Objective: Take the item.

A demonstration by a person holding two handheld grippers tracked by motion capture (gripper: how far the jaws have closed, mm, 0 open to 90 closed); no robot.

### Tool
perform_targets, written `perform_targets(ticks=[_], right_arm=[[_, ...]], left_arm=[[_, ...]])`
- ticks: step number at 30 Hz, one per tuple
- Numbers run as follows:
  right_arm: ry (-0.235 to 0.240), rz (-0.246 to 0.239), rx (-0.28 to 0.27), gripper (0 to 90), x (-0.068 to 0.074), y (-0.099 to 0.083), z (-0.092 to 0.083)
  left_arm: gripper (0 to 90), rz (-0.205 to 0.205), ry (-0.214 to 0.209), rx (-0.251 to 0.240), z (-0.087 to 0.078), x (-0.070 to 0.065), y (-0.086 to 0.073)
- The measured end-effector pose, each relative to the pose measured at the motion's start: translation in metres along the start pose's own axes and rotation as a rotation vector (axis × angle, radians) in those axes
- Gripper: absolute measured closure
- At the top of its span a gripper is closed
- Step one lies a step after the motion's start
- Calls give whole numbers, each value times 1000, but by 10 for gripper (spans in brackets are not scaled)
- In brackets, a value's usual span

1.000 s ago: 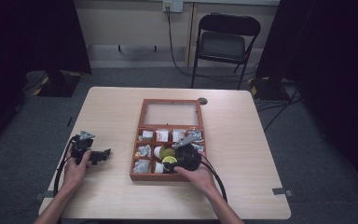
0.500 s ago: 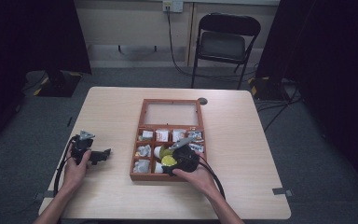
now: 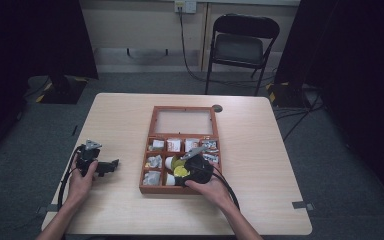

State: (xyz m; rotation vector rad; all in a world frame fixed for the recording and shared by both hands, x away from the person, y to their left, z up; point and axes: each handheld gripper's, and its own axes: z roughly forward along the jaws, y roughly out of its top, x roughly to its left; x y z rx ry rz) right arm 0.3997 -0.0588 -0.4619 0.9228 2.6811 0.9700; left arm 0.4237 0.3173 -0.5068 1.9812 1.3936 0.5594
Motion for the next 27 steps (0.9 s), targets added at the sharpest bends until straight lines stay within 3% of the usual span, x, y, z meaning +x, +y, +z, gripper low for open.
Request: perform_targets(ticks=[9,27], right_arm=[[-2,-4,-5,378,0,0,0],[1,27,-76,379,-2,0,-8]], left_arm=[[0,0,0,0,0,0,0],[0,-1,0,0,0,0,0]])
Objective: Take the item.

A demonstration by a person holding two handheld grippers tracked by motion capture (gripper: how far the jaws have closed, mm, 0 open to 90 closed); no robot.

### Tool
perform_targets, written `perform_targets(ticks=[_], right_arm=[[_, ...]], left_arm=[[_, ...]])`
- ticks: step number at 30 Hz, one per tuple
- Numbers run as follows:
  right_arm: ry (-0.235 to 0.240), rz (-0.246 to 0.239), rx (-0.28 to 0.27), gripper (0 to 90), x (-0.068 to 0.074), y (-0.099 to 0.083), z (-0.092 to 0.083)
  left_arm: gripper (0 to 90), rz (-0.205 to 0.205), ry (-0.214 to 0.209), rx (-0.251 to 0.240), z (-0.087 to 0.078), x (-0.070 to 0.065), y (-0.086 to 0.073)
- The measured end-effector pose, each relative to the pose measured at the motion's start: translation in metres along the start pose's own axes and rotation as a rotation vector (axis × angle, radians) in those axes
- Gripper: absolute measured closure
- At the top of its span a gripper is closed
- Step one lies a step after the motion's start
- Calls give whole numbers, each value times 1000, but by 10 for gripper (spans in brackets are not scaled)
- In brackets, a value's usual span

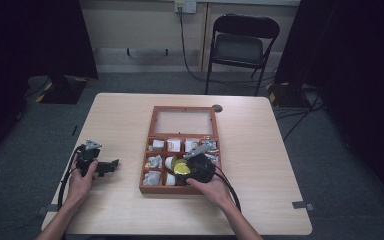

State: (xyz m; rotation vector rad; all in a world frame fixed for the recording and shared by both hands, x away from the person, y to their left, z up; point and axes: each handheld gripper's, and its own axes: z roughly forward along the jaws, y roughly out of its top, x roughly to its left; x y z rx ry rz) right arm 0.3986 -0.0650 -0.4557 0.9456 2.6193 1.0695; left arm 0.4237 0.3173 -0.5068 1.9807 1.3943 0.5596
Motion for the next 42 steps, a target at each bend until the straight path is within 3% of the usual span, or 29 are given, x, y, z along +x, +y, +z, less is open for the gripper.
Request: perform_targets(ticks=[13,30,42], right_arm=[[2,11,-44,379,0,2,-6],[-7,48,-125,379,-10,7,-29],[7,41,-182,379,-7,12,-42]], left_arm=[[0,0,0,0,0,0,0],[0,0,0,0,0,0,0],[0,1,0,0,0,0,0]])
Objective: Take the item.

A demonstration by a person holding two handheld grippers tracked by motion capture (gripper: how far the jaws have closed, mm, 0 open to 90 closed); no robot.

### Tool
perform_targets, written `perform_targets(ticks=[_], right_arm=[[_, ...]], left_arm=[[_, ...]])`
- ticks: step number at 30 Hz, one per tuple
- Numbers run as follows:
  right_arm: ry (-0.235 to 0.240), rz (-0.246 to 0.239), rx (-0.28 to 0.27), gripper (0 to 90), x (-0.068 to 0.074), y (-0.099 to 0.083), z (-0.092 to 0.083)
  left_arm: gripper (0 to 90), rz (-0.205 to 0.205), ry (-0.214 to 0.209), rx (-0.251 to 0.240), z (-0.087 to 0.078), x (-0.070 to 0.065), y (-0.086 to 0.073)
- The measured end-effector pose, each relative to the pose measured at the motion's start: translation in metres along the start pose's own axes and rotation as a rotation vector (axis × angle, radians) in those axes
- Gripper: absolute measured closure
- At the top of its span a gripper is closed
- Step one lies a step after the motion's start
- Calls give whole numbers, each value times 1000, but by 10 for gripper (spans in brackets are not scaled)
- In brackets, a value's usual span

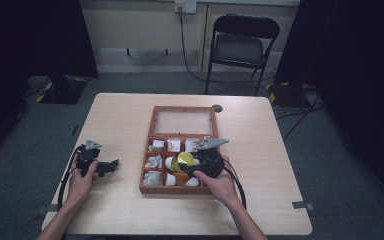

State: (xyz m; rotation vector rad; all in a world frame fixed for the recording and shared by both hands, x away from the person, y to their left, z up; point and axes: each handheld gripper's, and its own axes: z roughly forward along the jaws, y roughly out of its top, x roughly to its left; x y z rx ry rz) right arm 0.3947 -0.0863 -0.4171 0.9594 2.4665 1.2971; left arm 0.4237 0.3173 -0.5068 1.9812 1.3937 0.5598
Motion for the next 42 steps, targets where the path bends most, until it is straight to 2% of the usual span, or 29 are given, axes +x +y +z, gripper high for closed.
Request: perform_targets(ticks=[13,21,37,42], right_arm=[[6,11,-60,379,-4,7,-20],[0,14,-77,379,-5,9,-24],[-33,34,-144,379,-16,12,-48],[-43,38,-148,379,-19,12,-52]], left_arm=[[0,0,0,0,0,0,0],[0,0,0,0,0,0,0],[0,0,0,0,0,0,0],[0,0,0,0,0,0,0]])
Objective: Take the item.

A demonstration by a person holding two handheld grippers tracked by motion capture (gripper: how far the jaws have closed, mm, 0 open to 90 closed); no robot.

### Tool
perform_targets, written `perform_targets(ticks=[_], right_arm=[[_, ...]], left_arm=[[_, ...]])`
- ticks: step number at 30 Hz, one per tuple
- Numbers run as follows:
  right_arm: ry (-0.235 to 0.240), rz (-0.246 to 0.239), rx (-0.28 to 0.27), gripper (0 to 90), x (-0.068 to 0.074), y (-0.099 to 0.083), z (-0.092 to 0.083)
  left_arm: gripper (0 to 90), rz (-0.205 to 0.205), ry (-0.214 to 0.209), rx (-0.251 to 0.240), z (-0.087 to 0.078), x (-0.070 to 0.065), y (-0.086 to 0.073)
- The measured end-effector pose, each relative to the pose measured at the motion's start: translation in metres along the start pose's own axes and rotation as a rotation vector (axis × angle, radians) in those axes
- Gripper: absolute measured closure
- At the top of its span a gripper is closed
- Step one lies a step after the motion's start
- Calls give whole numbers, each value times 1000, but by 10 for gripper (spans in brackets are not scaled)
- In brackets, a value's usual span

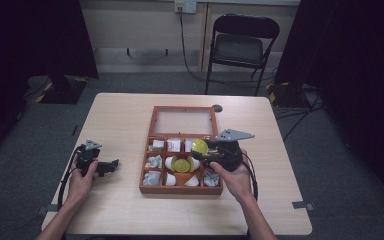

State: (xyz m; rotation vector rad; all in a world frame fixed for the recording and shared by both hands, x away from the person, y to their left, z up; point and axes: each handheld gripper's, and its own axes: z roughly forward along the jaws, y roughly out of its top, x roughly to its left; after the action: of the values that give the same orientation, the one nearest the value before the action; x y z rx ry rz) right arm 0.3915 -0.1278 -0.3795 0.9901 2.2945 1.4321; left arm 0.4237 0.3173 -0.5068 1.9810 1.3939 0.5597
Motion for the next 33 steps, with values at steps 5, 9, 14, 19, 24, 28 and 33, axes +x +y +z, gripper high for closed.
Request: perform_targets(ticks=[5,9,14,19,24,28,33], right_arm=[[-18,-3,-10,379,-3,2,-6],[-36,2,-23,379,-7,4,-15],[-53,12,-36,379,-11,5,-21],[-80,24,-52,379,-19,5,-30],[-104,36,-55,379,-25,4,-34],[-114,41,-57,379,-29,3,-37],[-138,55,-61,379,-37,1,-42]], left_arm=[[0,0,0,0,0,0,0],[0,0,0,0,0,0,0],[0,0,0,0,0,0,0],[0,0,0,0,0,0,0],[0,0,0,0,0,0,0],[0,0,0,1,0,0,0],[0,0,0,0,0,0,0]])
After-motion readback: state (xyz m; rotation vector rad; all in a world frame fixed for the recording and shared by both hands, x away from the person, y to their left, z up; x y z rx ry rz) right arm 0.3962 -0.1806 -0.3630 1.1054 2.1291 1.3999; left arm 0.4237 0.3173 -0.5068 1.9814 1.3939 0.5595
